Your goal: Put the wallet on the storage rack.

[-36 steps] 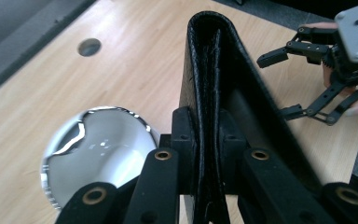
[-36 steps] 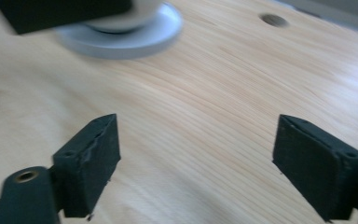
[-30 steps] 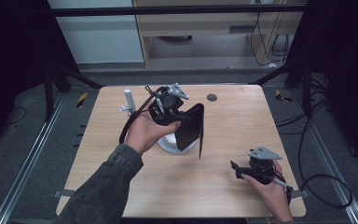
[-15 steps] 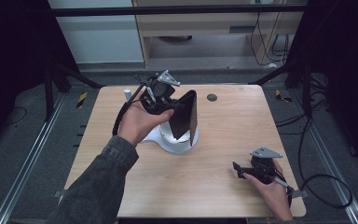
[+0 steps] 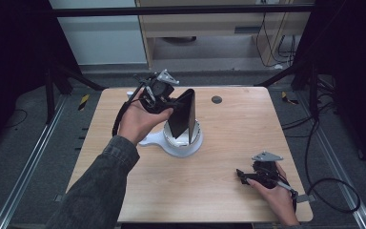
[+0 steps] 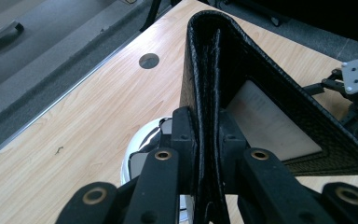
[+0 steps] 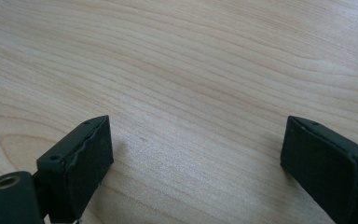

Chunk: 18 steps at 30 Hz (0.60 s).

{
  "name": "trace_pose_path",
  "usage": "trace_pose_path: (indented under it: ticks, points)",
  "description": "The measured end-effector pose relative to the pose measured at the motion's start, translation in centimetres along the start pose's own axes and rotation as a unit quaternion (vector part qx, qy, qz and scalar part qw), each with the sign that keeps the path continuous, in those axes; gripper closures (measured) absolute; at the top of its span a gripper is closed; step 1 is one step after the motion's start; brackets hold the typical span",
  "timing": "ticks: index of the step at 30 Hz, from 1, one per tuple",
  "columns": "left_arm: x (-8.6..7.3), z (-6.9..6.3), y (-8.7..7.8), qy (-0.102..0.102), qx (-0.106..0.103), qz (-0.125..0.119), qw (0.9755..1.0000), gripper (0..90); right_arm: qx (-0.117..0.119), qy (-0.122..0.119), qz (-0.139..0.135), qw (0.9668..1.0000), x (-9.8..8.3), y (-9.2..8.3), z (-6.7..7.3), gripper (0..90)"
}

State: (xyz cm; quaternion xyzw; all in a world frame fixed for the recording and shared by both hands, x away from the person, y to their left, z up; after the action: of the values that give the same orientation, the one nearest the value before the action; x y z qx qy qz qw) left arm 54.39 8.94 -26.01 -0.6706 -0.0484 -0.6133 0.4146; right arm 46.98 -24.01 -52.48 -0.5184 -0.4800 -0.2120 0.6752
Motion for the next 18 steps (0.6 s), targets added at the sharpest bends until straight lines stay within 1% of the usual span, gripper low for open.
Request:
trace_pose_path:
  ticks: [6, 8, 13, 14, 18]
  points:
    - [-0.8, 0.6, 0.5, -0.009, 0.002, -0.003, 1.0000, 80.9, -0.003, 0.000, -0.001, 1.0000, 0.0, 0.0, -0.1, 9.2]
    - [-1.0, 0.8, 0.9, -0.006, 0.003, -0.002, 1.0000, 80.9, -0.003, 0.000, -0.001, 1.0000, 0.0, 0.0, -0.1, 9.1]
    - [-1.4, 1.4, 1.8, -0.011, 0.006, -0.004, 0.9999, 80.9, -0.002, -0.001, -0.001, 1.0000, 0.0, 0.0, -0.1, 9.1]
    - [-1.5, 1.5, 1.9, -0.015, 0.004, -0.004, 0.9999, 80.9, -0.002, -0.001, -0.001, 1.0000, -0.1, 0.0, -0.1, 9.1]
    - [-2.1, 2.0, 2.6, -0.018, 0.008, 0.000, 0.9998, 80.9, -0.002, 0.000, -0.002, 1.0000, -0.1, 0.0, -0.1, 9.1]
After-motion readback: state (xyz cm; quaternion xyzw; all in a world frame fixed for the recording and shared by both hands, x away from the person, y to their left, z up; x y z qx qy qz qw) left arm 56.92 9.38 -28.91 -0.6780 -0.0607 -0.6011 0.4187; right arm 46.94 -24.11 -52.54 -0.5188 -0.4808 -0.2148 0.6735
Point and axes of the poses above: each handheld gripper's, and its own axes: y roughly forward along the jaws, x roughly out of its top, z roughly to its left, the point moved 2 cm from there along y, roughly forward along the jaws, and after that the axes turned 13 degrees about -z, right-handed, at the moved point
